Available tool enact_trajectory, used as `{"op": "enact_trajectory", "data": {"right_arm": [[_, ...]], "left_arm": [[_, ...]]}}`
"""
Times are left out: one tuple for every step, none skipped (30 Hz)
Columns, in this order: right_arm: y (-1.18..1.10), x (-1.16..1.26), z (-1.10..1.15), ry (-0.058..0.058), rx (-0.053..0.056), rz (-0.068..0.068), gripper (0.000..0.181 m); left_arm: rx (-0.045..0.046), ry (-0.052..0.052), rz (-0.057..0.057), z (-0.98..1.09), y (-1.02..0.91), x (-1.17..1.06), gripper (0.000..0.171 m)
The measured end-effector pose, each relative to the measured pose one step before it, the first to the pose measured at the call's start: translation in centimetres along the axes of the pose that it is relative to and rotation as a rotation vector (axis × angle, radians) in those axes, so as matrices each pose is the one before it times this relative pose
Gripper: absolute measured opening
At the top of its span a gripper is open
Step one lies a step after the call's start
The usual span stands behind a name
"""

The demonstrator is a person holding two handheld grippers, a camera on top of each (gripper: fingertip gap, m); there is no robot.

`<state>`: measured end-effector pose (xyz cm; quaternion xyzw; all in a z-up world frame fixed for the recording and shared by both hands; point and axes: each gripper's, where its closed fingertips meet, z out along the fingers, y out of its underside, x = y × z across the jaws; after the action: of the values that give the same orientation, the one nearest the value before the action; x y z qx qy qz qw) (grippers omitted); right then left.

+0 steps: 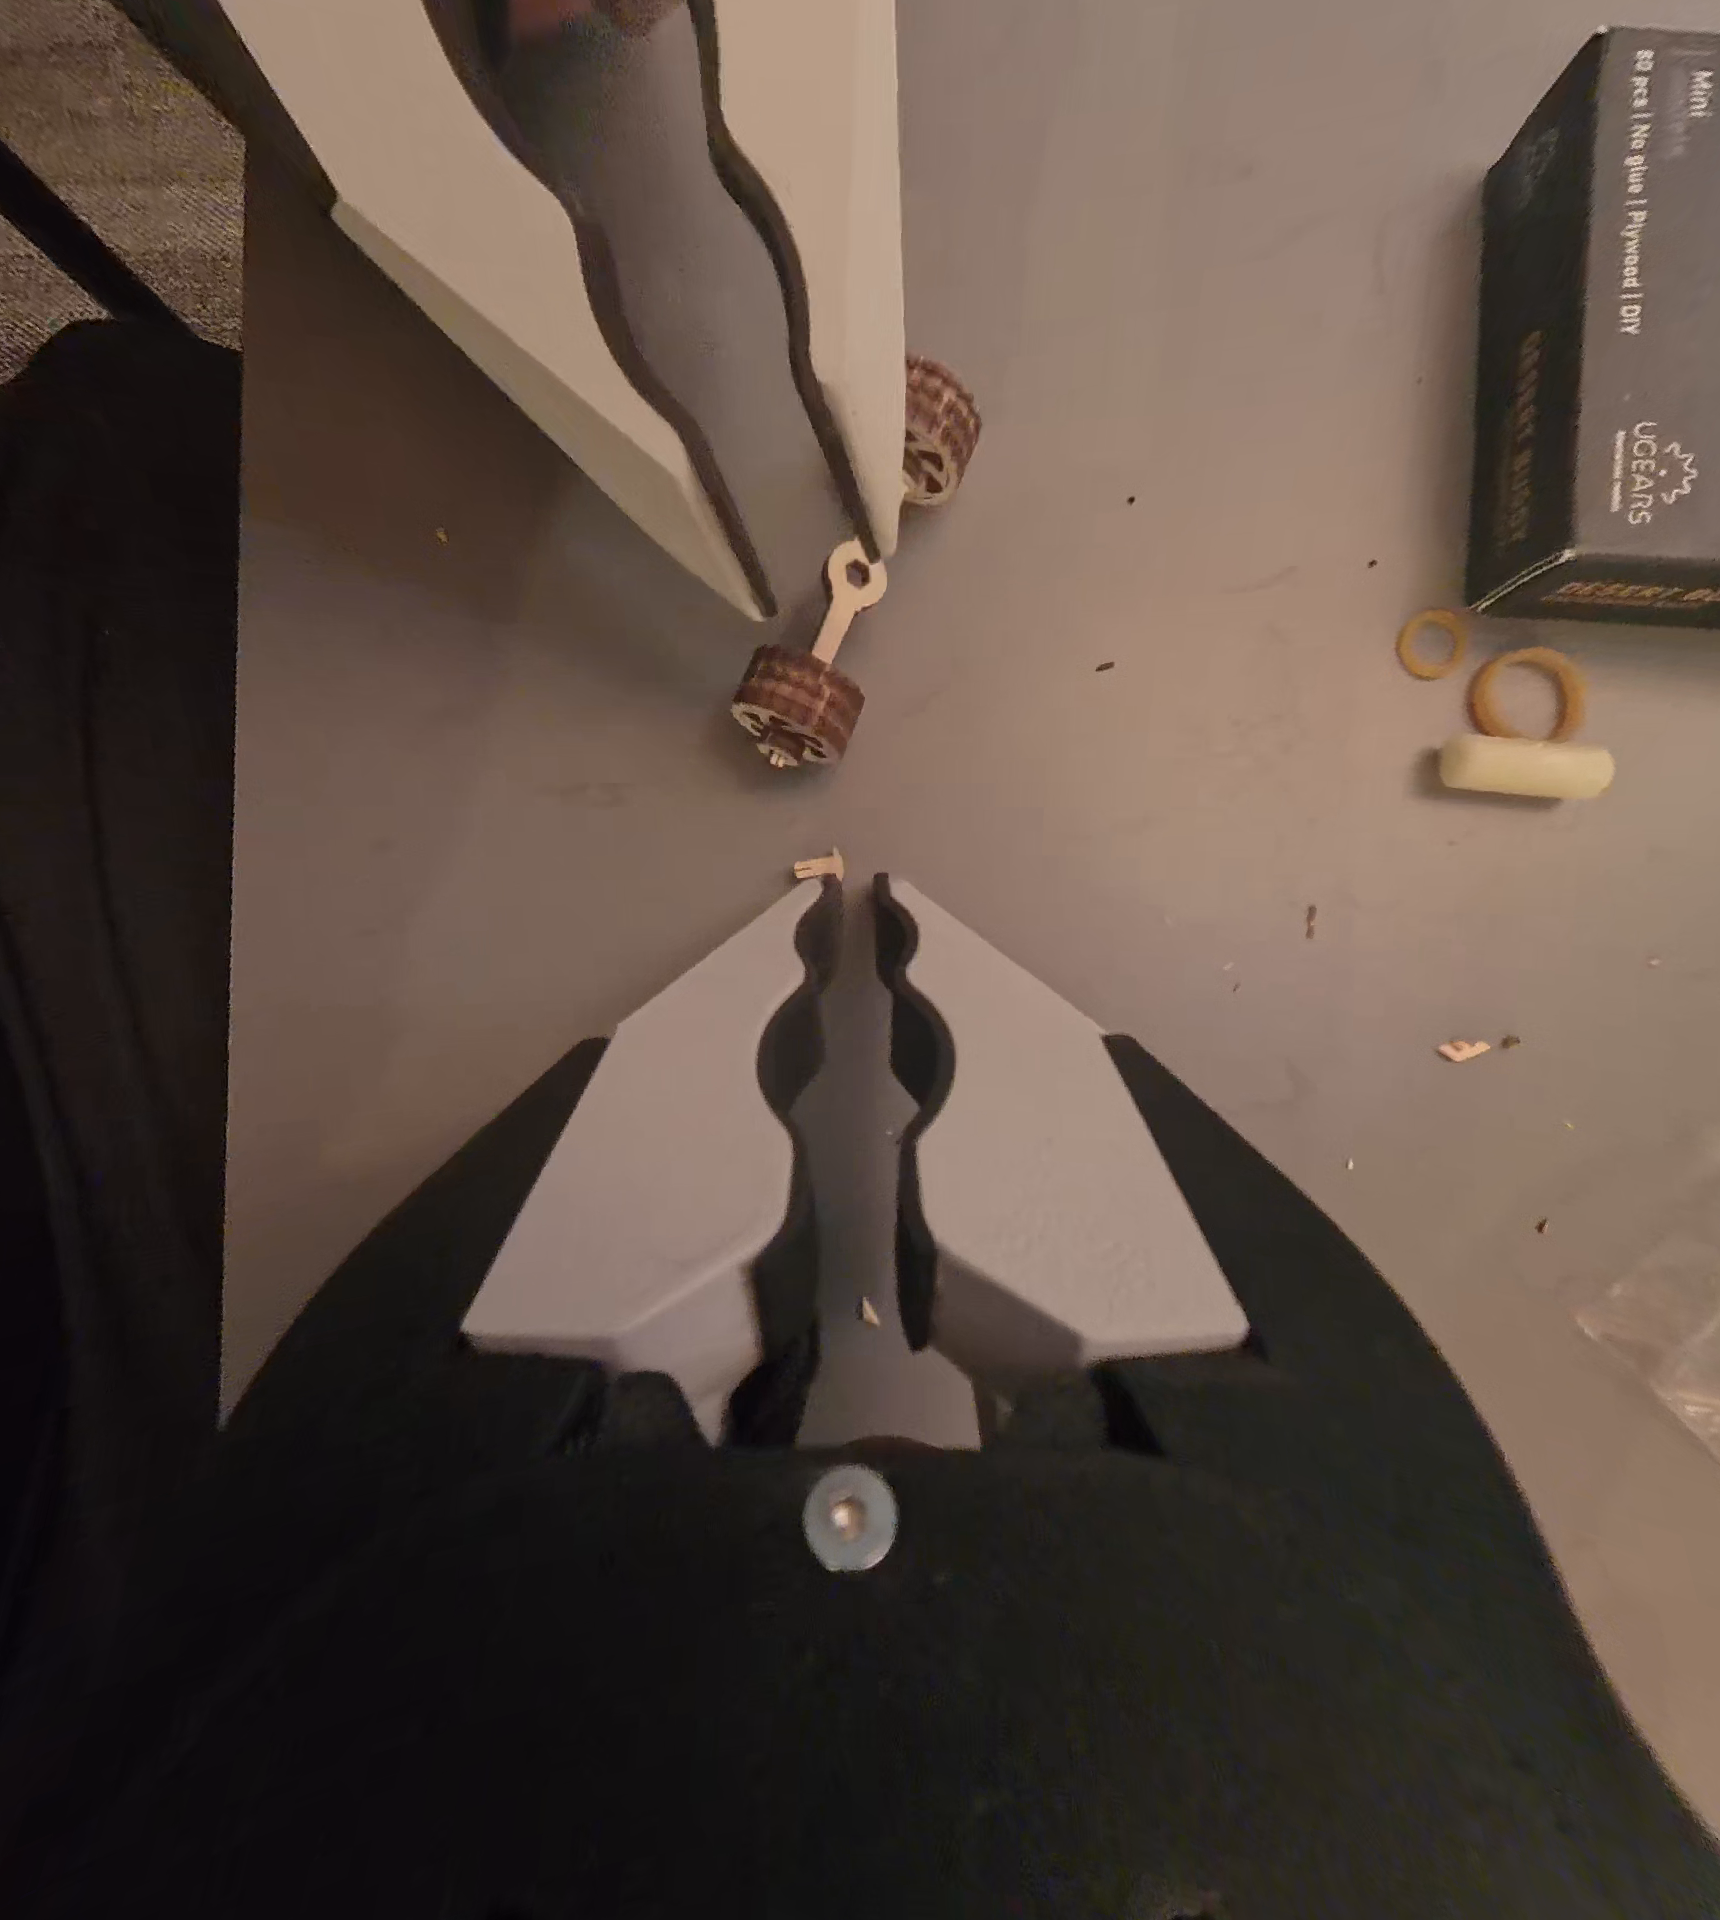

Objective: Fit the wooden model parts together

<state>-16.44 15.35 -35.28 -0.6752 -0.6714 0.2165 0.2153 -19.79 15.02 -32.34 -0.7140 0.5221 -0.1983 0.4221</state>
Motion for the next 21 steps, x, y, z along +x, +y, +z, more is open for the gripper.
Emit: {"op": "enact_trajectory", "data": {"right_arm": [[-0.046,-0.015,0.057,-0.0014,0.0,-0.0063,0.0],[-0.083,-0.041,0.054,0.0003,0.0018,-0.005,0.0],[-0.078,-0.096,0.053,-0.0016,0.0009,-0.0023,0.0],[-0.033,0.031,0.021,0.0068,0.0006,0.0006,0.0],[-0.028,0.124,-0.037,0.0087,0.0066,0.0097,0.0],[-0.032,-0.218,-0.08,-0.0175,0.0114,0.0167,0.0],[0.059,-0.041,-0.144,-0.0037,0.0061,0.0145,0.0],[0.063,-0.029,-0.225,0.0026,0.0041,0.0068,0.0],[-0.025,-0.121,-0.281,-0.0032,0.009,0.0141,0.0],[-0.141,-0.127,-0.301,-0.0018,0.0192,0.0198,0.0],[-0.131,-0.237,-0.223,-0.0033,0.0183,0.0067,0.0],[-0.007,0.109,-0.119,0.0196,0.0066,-0.0014,0.0],[0.002,0.208,0.006,0.0168,0.0009,0.0053,0.001],[0.034,0.253,0.141,0.0104,-0.0072,0.0115,0.021],[0.077,-0.007,0.219,-0.0059,-0.014,-0.0053,0.022],[0.013,0.0,0.246,-0.0015,-0.011,-0.0161,0.02],[-0.108,-0.06,0.251,-0.0032,-0.0056,-0.0067,0.02],[-0.172,-0.167,0.232,-0.0088,-0.0021,0.0062,0.02],[-0.114,-0.173,0.177,-0.0046,-0.0058,0.0086,0.019],[-0.01,-0.108,0.103,0.0048,-0.0065,0.005,0.021],[-0.018,-0.017,0.05,0.0112,-0.0018,0.0112,0.02]], "left_arm": [[-0.00439,-0.0022,-0.0033,-0.003,0.144,0.04,0.013],[0.00094,0.0001,-0.0037,-0.068,0.034,0.056,0.013],[0.00621,0.0002,-0.0051,-0.103,-0.09,0.073,0.013],[0.00629,-0.0032,-0.005,-0.103,-0.119,0.039,0.013],[0.00609,-0.0022,-0.0024,-0.08,-0.141,0.082,0.013],[0.00768,0.0002,-0.0025,-0.042,-0.199,0.143,0.013],[0.00935,-0.0012,-0.003,-0.019,-0.26,0.158,0.013],[0.01016,0.0012,-0.0015,0.028,-0.27,0.233,0.013],[0.00582,0.0048,-0.0024,0.077,-0.185,0.278,0.013],[0.00123,0.0041,-0.0024,0.114,-0.079,0.271,0.013],[-0.00154,0.0034,-0.0003,0.14,0.014,0.26,0.013],[-0.00095,-0.0043,0.0017,0.106,0.052,0.148,0.013],[0.0045,-0.0083,0.0023,0.039,0.032,0.058,0.013],[0.00624,-0.0001,-0.005,0.018,0.037,0.096,0.013],[0.00048,0.0042,-0.0105,0.025,0.095,0.075,0.013],[-0.00317,-0.0082,-0.0009,-0.059,0.054,-0.104,0.013],[0.00463,-0.0092,0.0012,-0.105,-0.042,-0.126,0.013],[0.00276,-0.0027,-0.0059,-0.104,-0.02,-0.09,0.013],[0.00047,0.0001,-0.0055,-0.104,0.01,-0.035,0.013],[0.00019,-0.0048,-0.0005,-0.118,-0.002,-0.064,0.013],[0.00223,-0.004,0.0014,-0.097,-0.038,-0.04,0.013]]}}
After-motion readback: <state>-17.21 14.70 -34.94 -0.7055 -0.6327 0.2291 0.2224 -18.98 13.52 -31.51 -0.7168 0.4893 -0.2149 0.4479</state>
